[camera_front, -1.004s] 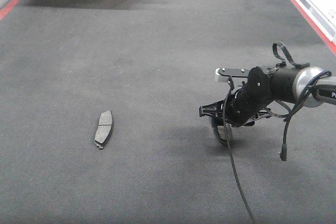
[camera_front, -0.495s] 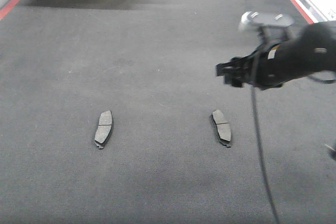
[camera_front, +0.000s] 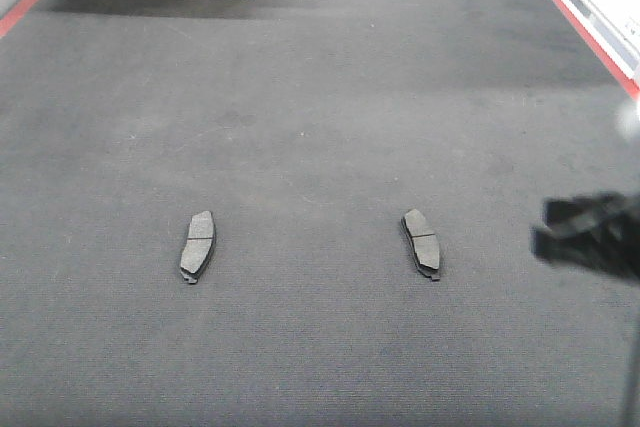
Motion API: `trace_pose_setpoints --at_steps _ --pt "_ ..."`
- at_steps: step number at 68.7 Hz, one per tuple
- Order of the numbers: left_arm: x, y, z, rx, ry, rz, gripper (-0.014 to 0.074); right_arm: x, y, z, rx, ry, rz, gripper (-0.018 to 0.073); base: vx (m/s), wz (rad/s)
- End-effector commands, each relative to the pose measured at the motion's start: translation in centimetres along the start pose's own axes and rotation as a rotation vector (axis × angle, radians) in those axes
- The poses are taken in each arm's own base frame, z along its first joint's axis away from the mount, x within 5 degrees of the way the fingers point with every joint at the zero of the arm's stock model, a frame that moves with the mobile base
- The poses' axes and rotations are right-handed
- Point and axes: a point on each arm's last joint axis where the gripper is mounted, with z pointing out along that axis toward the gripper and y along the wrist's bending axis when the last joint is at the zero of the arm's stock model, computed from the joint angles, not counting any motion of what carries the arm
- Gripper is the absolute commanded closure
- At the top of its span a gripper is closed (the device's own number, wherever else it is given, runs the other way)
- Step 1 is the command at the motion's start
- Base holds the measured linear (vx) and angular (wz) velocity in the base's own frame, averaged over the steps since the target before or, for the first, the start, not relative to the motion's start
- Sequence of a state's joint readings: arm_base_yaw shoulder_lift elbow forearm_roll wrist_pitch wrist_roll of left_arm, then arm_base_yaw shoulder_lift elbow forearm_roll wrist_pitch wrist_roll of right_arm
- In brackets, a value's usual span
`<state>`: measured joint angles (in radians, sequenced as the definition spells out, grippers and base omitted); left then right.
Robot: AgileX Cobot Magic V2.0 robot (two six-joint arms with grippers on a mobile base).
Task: Move and align brake pads A on conveyor
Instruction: 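Open the right gripper and lift it away from the pad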
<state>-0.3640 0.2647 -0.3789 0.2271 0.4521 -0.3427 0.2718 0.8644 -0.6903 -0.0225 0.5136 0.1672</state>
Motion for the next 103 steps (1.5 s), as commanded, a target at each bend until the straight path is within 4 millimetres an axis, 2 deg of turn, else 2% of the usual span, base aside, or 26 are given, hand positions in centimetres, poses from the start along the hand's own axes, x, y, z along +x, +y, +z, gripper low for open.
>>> trace_pose_setpoints --at_steps 1,7,16,26,103 --pt "-1.4 -0.3 -0.2 0.029 -0.088 0.009 0.0601 0.2 -0.1 -2.1 -0.012 -0.152 -0.029 0.0519 0.00 0.00" --pt "-1.4 -0.3 -0.2 0.029 -0.088 0.009 0.0601 1.6 -0.4 -3.4 -0.012 -0.201 -0.040 0.0574 0.00 0.00" --pt "-1.4 -0.3 -0.2 0.029 -0.088 0.009 0.0601 3.4 -0.7 -4.8 -0.013 -0.259 -0.057 0.0568 0.00 0.00" --pt "-1.4 -0.3 -0.2 0.029 -0.088 0.009 0.0601 4.3 -0.9 -5.7 -0.009 -0.305 -0.078 0.0568 0.00 0.00" --pt "-1.4 -0.3 -0.2 0.029 -0.087 0.009 0.0601 4.5 -1.0 -6.0 -0.009 -0.303 -0.074 0.0568 0.00 0.00"
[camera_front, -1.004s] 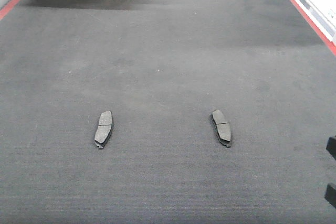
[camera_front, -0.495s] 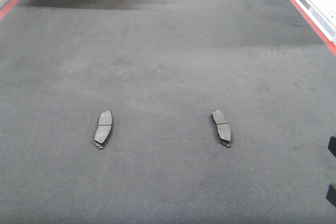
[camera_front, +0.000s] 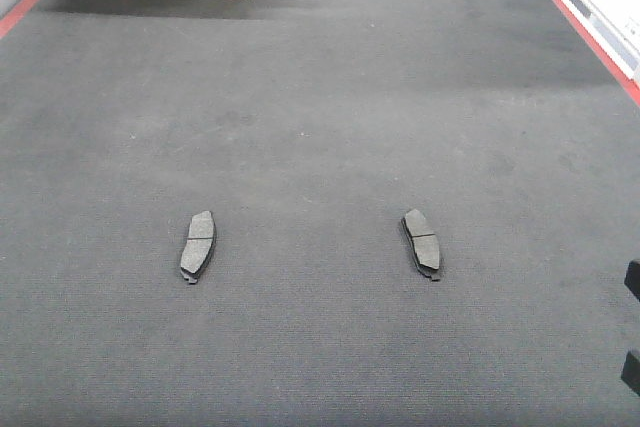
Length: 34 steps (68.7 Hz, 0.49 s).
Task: Move and align brake pads A on conveyor
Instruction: 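Open the right gripper and lift it away from the pad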
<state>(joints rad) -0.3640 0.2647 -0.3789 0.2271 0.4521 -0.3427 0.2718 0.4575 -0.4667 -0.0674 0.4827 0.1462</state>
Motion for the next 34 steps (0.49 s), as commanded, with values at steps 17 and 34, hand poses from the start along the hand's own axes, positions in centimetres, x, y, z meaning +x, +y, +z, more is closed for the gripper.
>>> trace_pose_setpoints --at_steps 17,34 --pt "-1.37 -0.32 -0.21 0.029 -0.087 0.009 0.0601 -1.33 0.07 -0.30 -0.004 -0.087 -0.017 0.0568 0.00 0.00" --pt "-1.37 -0.32 -0.21 0.029 -0.087 0.009 0.0601 -1.35 0.08 -0.30 -0.004 -0.089 -0.017 0.0568 -0.02 0.00"
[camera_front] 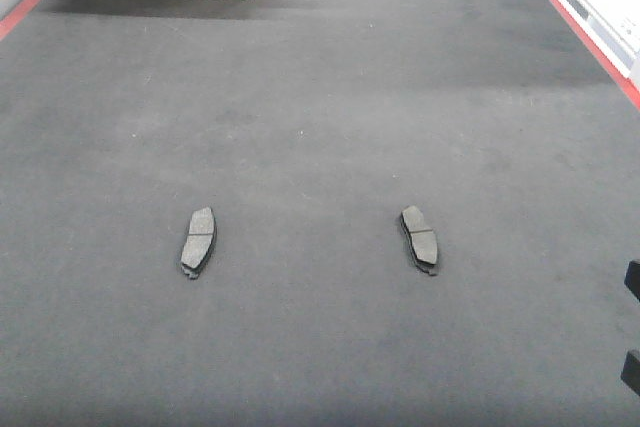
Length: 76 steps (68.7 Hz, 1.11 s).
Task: Move and align brake pads A on conveyor
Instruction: 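Open the right gripper and lift it away from the pad, then drive the base back and turn away from the conveyor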
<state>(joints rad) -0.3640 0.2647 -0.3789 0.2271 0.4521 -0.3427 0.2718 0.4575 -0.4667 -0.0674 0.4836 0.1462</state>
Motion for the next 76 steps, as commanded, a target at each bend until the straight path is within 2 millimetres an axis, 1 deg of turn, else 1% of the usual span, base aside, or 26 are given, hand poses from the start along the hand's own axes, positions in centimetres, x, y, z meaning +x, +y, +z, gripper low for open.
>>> trace_pose_setpoints --at_steps 1,22,54,76 --pt "-1.37 -0.32 -0.21 0.029 -0.087 0.009 0.0601 -1.36 0.08 -0.30 -0.004 -0.090 -0.017 0.0568 -0.08 -0.01" --pt "-1.37 -0.32 -0.21 0.029 -0.087 0.009 0.0601 -1.36 0.08 -0.26 -0.004 -0.089 -0.017 0.0568 -0.20 -0.02" --pt "-1.37 -0.32 -0.21 0.029 -0.087 0.009 0.0601 -1.36 0.08 -0.26 -0.004 -0.089 -0.017 0.0568 -0.28 -0.19" --pt "-1.36 -0.32 -0.18 0.029 -0.085 0.009 0.0601 -1.34 0.08 -0.26 -0.004 -0.087 -0.017 0.0567 -0.25 -0.01"
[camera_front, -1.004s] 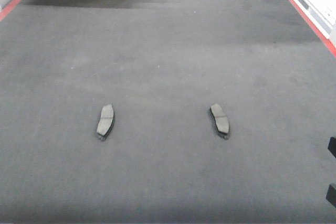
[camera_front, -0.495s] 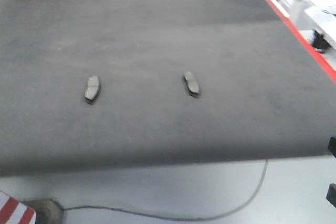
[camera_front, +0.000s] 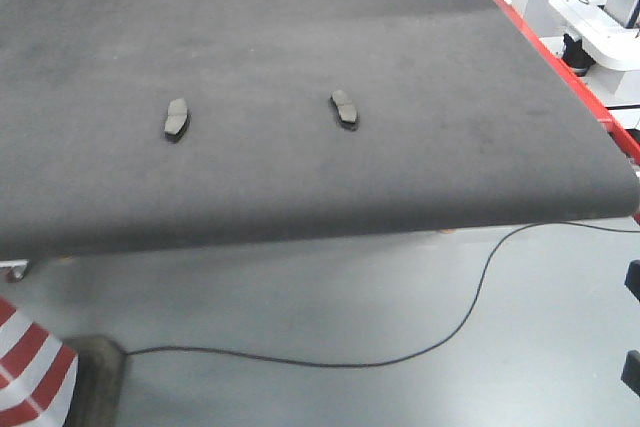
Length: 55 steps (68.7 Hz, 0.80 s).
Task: Move and align brake pads A on conveyor
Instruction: 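Drive the base back and turn away from the conveyor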
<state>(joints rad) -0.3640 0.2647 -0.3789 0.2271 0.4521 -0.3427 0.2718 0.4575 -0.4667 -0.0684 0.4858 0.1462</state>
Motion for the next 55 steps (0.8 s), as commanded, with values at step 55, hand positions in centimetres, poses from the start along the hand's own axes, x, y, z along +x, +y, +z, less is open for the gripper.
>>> trace_pose_setpoints --at_steps 55 --pt "-1.36 -0.32 -0.18 0.029 -0.085 0.009 0.0601 -1.36 0.08 -0.26 -0.004 -0.089 -0.017 0.0567 -0.16 -0.27"
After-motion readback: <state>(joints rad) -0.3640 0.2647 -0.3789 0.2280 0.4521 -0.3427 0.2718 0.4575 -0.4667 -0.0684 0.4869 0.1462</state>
